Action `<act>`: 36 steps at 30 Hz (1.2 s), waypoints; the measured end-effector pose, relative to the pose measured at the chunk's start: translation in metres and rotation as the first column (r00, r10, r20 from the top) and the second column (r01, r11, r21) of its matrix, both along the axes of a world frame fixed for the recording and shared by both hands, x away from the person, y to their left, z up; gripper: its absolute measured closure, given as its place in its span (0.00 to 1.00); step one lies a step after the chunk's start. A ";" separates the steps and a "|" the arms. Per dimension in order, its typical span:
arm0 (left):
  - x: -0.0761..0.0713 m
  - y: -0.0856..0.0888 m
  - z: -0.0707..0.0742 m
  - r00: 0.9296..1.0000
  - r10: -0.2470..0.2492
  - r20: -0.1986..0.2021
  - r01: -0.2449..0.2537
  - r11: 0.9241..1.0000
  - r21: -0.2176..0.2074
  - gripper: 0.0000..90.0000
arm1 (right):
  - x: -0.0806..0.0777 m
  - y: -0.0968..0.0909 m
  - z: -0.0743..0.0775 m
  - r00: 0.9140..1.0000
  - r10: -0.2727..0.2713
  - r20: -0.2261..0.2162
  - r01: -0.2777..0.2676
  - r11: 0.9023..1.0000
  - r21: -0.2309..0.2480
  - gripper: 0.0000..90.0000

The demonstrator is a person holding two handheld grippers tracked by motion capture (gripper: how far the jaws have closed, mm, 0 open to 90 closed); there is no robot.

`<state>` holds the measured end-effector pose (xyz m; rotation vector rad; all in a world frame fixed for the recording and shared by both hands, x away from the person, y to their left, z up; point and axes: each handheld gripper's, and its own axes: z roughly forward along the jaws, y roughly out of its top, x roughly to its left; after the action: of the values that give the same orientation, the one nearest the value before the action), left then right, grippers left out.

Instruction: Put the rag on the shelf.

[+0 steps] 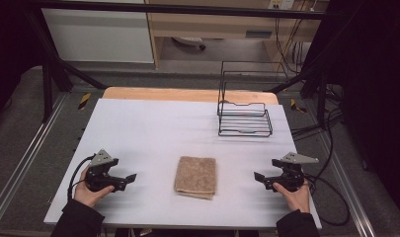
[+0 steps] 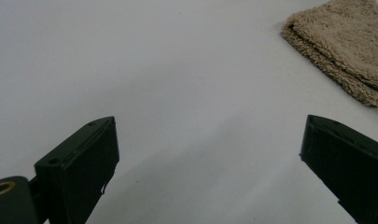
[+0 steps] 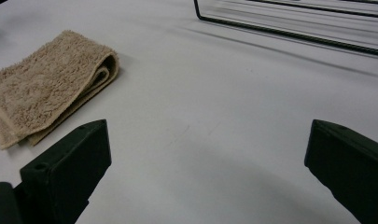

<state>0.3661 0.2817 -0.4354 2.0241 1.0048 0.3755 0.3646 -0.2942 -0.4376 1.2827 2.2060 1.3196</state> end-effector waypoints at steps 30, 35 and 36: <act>-0.011 -0.067 0.011 1.000 -0.014 -0.023 0.013 1.000 -0.023 0.24 | -0.001 0.016 0.001 1.000 0.016 0.001 -0.016 0.999 -0.044 0.02; -0.012 -0.092 0.011 0.999 -0.037 -0.040 0.036 0.999 -0.012 0.28 | -0.001 0.019 0.001 1.000 0.015 -0.001 -0.015 0.999 -0.047 0.02; -0.012 -0.096 0.011 0.998 -0.044 -0.045 0.043 0.999 -0.013 0.29 | -0.001 0.019 0.001 1.000 0.017 0.000 -0.017 0.999 -0.046 0.02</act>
<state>0.3540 0.1853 -0.4249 2.0478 0.9864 0.3010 0.3636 -0.2749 -0.4366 1.2498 2.2377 1.2677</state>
